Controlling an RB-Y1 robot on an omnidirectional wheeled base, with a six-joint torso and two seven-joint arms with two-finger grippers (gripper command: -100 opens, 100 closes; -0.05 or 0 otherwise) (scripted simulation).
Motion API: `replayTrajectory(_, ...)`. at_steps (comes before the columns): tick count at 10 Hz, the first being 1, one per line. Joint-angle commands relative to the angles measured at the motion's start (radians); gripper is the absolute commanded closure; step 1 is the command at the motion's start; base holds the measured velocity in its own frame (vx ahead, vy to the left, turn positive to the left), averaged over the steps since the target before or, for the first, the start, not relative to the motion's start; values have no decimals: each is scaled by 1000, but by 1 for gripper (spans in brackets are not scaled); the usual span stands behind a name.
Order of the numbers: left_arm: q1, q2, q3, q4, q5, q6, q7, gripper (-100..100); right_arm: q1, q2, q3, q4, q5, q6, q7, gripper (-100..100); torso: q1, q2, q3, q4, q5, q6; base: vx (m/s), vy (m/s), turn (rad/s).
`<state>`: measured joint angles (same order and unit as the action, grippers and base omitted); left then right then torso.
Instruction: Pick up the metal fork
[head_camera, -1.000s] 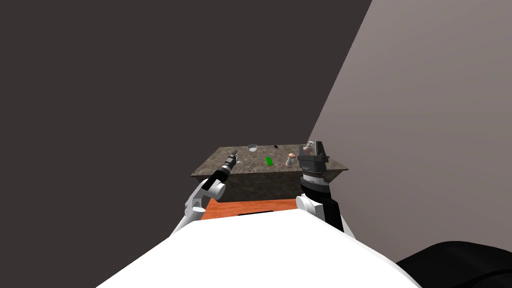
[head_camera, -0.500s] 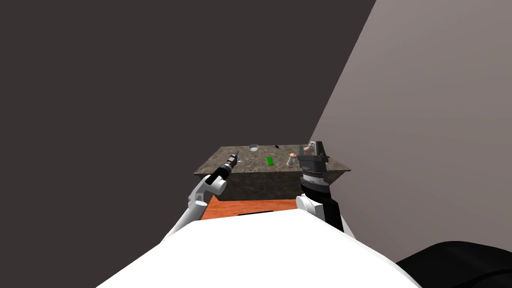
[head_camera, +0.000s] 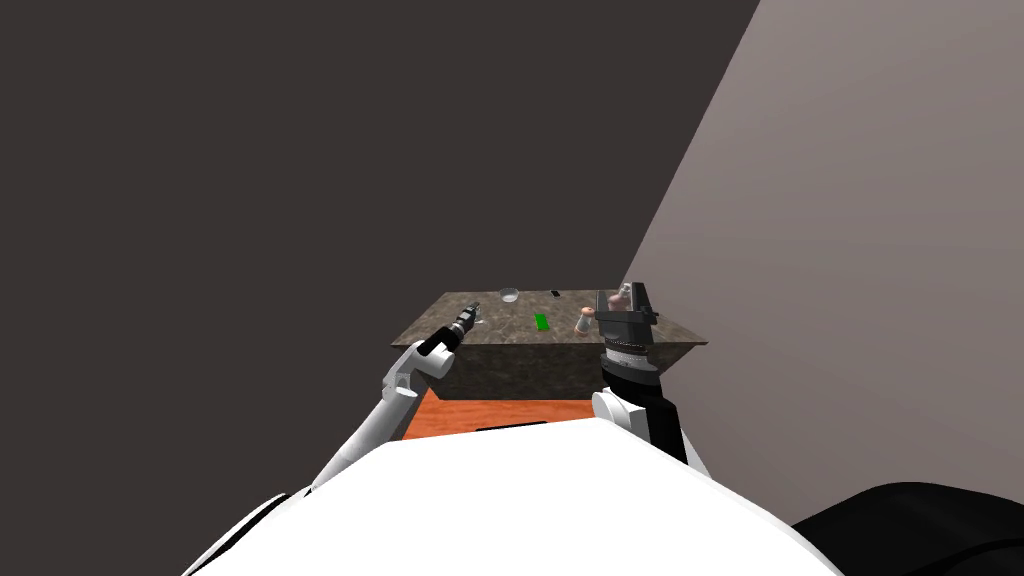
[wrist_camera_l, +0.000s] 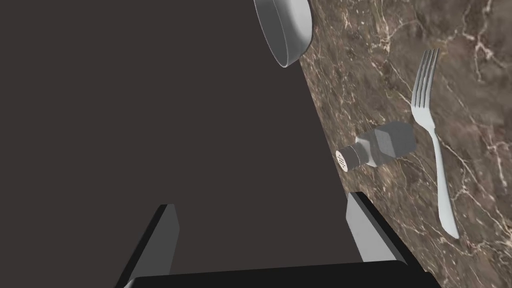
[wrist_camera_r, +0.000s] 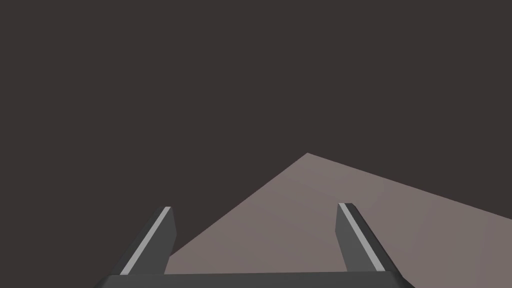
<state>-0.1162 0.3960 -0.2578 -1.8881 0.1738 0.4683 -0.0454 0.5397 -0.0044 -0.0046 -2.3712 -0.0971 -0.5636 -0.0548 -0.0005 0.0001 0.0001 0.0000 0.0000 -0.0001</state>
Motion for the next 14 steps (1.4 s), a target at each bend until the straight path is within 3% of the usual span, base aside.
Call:
replayTrajectory(1, -14, 2, -1, 11, -1, 50, 2, -100, 0, 0, 0, 0, 0, 0, 0, 0, 0, 0, 0, 0, 0, 0, -3, -5, 19)
replayTrajectory(2, -46, 12, 2, 40, 6, 81, 6, -100, 0, 0, 0, 0, 0, 0, 0, 0, 0, 0, 0, 0, 0, 0, 0, -7, 27)
replayTrajectory(4, -46, 12, 2, 40, 6, 118, 6, -100, 0, 0, 0, 0, 0, 0, 0, 0, 0, 0, 0, 0, 0, 0, 1, -4, 7)
replayTrajectory(7, -105, 28, 16, 101, 20, 205, 13, -100, 0, 0, 0, 0, 0, 0, 0, 0, 0, -1, 0, 0, 0, 0, 7, -9, 15)
replayTrajectory(9, -105, 28, 16, 101, 20, 245, 13, -100, 0, 0, 0, 0, 0, 0, 0, 0, -1, -1, -1, 0, 0, 0, 8, -10, 3)
replayTrajectory(12, -156, 37, 38, 166, 36, 333, 17, -100, 0, 0, 0, 0, 0, 0, 0, 0, -1, -1, -1, 0, 0, 0, 15, -17, 2)
replayTrajectory(14, -156, 37, 38, 166, 36, 371, 17, -100, 0, 0, 0, 0, 0, 0, 0, 0, -1, -2, -1, 0, 0, 0, 15, -12, 0)
